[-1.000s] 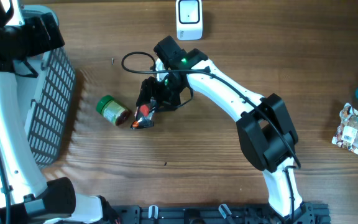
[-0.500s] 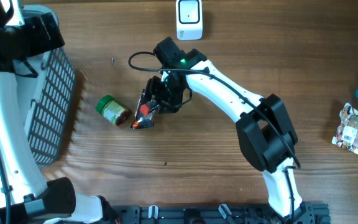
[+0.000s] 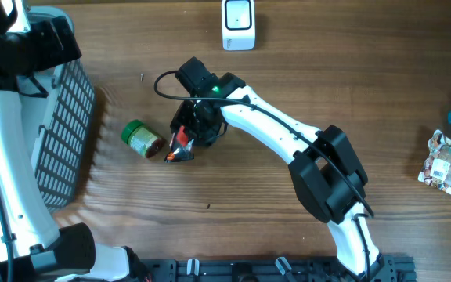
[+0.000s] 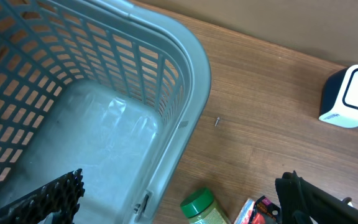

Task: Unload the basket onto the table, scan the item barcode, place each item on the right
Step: 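Grasp the wrench packet by its top edge with the right gripper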

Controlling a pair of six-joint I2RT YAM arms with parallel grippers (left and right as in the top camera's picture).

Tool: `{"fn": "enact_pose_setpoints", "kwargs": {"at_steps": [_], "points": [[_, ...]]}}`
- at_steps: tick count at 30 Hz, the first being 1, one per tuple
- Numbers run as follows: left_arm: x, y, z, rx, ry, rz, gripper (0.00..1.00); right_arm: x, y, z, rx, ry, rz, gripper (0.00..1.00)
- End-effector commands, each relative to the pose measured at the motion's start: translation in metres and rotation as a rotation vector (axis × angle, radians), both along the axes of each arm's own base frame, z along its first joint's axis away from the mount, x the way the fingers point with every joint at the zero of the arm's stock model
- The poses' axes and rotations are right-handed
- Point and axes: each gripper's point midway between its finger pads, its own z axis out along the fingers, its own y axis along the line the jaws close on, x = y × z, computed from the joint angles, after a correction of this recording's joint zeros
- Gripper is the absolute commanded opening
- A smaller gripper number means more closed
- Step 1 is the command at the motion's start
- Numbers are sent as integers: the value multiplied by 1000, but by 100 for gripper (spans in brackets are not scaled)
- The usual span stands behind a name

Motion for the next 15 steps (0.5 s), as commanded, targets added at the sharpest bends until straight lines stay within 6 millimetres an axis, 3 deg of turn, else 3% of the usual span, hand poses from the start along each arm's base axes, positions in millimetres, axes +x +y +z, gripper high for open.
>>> {"fn": "enact_pose_setpoints", "kwargs": {"at_steps": [1, 15], "points": [[0, 0, 4, 9, -10, -12, 100, 7, -2, 2, -8, -32, -24, 58], [0, 1, 4, 9, -9, -12, 100, 0, -1, -8, -15, -16, -18, 57]]}}
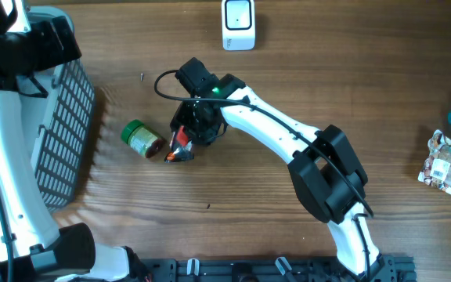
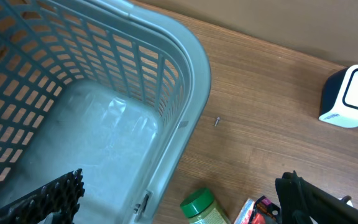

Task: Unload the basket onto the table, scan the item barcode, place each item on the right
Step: 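Grasp the wrench packet by its top edge with the right gripper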

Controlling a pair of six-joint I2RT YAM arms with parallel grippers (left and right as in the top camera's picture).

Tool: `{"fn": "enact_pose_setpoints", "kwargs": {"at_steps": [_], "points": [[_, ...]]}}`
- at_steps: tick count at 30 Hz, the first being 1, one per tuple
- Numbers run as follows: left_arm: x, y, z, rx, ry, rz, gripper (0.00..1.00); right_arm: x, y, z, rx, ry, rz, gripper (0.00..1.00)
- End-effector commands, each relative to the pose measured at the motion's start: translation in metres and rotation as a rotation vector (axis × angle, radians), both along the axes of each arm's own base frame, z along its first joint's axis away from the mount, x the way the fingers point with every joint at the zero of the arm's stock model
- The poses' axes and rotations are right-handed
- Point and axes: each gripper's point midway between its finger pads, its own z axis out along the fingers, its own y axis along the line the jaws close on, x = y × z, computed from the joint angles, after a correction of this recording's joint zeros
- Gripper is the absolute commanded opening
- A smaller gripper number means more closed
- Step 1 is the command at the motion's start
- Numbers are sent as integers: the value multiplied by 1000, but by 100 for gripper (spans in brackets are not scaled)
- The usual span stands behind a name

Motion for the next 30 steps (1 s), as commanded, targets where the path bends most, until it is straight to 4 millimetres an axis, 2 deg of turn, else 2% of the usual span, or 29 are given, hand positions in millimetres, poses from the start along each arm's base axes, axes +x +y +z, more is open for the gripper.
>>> {"fn": "enact_pose_setpoints", "kwargs": {"at_steps": [1, 4, 9, 11, 13, 21, 24, 26, 27, 30], "points": [[0, 1, 4, 9, -9, -12, 100, -7, -4, -8, -25, 12, -6, 57], [0, 1, 4, 9, -9, -12, 100, -14, -3, -14, -7, 42, -1, 57], [-1, 0, 3, 8, -4, -12, 100, -11, 1, -14, 14, 28, 2, 52], [-1, 0, 3, 8, -5, -12, 100, -11, 2, -14, 15, 26, 1, 46], [-1, 0, 3, 8, -5, -12, 100, -9, 3, -13, 22, 17, 1, 37], [-2, 0, 3, 8, -1, -12, 100, -12, 15, -15, -10, -50, 6, 35], [-2, 0, 3, 8, -1, -12, 100, -11, 14, -16, -22, -64, 4, 26], [-2, 0, 3, 8, -1, -12, 100, -10, 12, -17, -34, -70, -1, 18], [-2, 0, 3, 8, -1, -12, 100, -9, 12, -18, -38, -74, -3, 9], [-1, 0, 2, 7, -1, -12, 100, -8, 11, -18, -43, -80, -5, 5]]}}
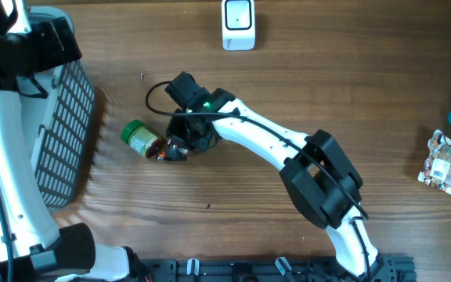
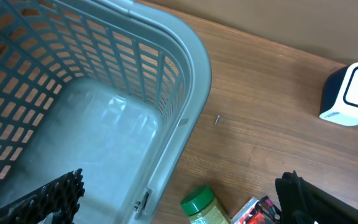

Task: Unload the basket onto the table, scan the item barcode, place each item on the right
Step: 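Grasp the wrench packet by its top edge with the right gripper, then lift the wrench packet toward the scanner with the right gripper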

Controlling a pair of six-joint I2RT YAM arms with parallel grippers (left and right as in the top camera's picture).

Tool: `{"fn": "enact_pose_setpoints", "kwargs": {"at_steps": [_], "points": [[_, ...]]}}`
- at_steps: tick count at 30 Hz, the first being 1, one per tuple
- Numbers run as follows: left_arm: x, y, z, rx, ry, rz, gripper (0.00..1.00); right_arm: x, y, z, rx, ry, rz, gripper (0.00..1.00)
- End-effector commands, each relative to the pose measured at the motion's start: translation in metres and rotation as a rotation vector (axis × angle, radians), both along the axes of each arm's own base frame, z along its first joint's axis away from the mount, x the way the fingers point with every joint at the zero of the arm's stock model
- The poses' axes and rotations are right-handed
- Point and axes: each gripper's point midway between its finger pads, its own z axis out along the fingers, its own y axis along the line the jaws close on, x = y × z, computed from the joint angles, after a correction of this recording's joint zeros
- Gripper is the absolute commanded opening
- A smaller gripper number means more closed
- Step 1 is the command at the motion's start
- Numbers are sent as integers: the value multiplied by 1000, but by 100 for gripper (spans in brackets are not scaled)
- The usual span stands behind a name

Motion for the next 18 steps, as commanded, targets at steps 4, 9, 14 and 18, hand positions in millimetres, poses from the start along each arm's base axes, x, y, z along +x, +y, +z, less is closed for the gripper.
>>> {"fn": "enact_pose_setpoints", "kwargs": {"at_steps": [4, 9, 14, 18], "points": [[0, 1, 4, 9, -8, -12, 100, 5, -11, -4, -57, -36, -23, 5], [0, 1, 4, 9, -8, -12, 100, 4, -7, 11, -23, -68, 35, 5], [0, 1, 4, 9, -8, -12, 100, 15, -22, 93, 56, -227, 61, 5], [0, 1, 4, 9, -8, -12, 100, 15, -43, 147, 141, -253, 46, 5]]}}
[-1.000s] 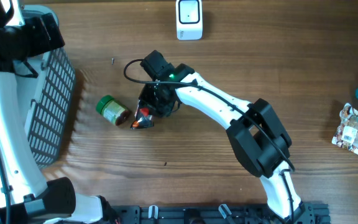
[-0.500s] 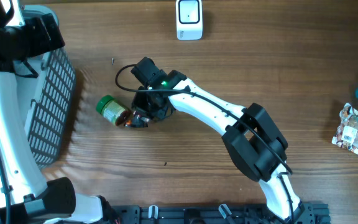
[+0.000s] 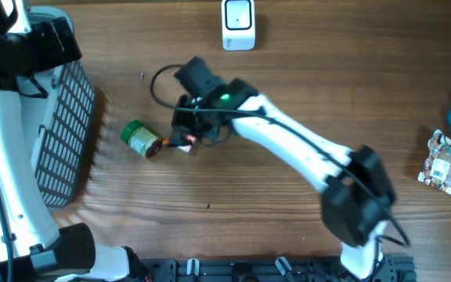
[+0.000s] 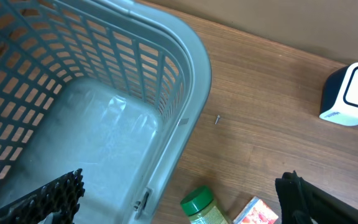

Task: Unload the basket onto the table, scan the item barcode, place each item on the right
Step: 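Lift the wrench packet toward the scanner with the right gripper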

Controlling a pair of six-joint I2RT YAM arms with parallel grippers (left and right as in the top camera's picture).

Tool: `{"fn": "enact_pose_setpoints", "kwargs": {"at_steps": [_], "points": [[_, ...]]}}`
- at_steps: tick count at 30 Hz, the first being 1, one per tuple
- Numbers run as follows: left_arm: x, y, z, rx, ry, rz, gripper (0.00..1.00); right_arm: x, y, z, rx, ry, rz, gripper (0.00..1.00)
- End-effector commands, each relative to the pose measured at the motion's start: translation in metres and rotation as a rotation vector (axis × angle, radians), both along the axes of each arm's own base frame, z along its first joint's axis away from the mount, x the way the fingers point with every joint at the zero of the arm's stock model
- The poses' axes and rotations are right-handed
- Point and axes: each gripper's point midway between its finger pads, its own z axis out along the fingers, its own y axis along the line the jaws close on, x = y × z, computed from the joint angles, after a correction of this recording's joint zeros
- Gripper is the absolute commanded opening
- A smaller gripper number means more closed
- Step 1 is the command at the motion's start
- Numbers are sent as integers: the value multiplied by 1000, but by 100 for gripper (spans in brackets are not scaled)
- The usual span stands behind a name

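A small red and orange packet (image 3: 182, 144) sits just right of a green-lidded jar (image 3: 141, 139), left of the table's middle. My right gripper (image 3: 186, 138) points down onto the packet's upper end and appears shut on it; its fingers are mostly hidden under the wrist. The left wrist view shows the packet (image 4: 257, 213) tilted beside the jar (image 4: 199, 208). The white barcode scanner (image 3: 238, 23) stands at the far edge, also visible as the scanner (image 4: 350, 96). My left gripper (image 4: 180, 183) hangs open over the basket's edge, holding nothing.
A pale blue-grey plastic basket (image 3: 63, 133) fills the left side, seen close up as the basket (image 4: 185, 56). A blue bottle and a clear crinkled bag (image 3: 445, 168) lie at the right edge. A tiny screw (image 3: 142, 76) lies near the basket.
The right arm has changed pose, its elbow now farther right and its wrist slightly right. The packet now shows more of its bright face beside the jar. The left arm has not moved.
At first my right gripper was down on the packet a little right of the jar, and it stayed there. Then gripper and packet stood closer to the jar. Now the arm is re-posed with the packet still at its fingers. The left gripper stayed open over the basket.
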Motion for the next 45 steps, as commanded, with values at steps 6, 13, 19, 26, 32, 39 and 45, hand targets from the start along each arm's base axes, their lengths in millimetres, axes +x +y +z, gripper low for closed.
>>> {"fn": "enact_pose_setpoints", "kwargs": {"at_steps": [6, 13, 19, 26, 32, 39, 45], "points": [[0, 1, 4, 9, -8, -12, 100, 2, -43, 86, 288, 132, 4, 4], [0, 1, 4, 9, -8, -12, 100, 15, -84, 86, 334, 312, -145, 4], [0, 1, 4, 9, -8, -12, 100, -8, -107, 65, 205, 706, -565, 4], [0, 1, 4, 9, -8, -12, 100, -73, -158, 49, -145, 1182, -1128, 4], [0, 1, 4, 9, -8, -12, 100, -87, -154, 57, -144, 1229, -1023, 4], [0, 1, 4, 9, -8, -12, 100, -90, -129, 90, -5, 1495, -1005, 4], [0, 1, 4, 9, -8, -12, 100, -87, -119, 115, 105, 1632, -931, 5]]}}
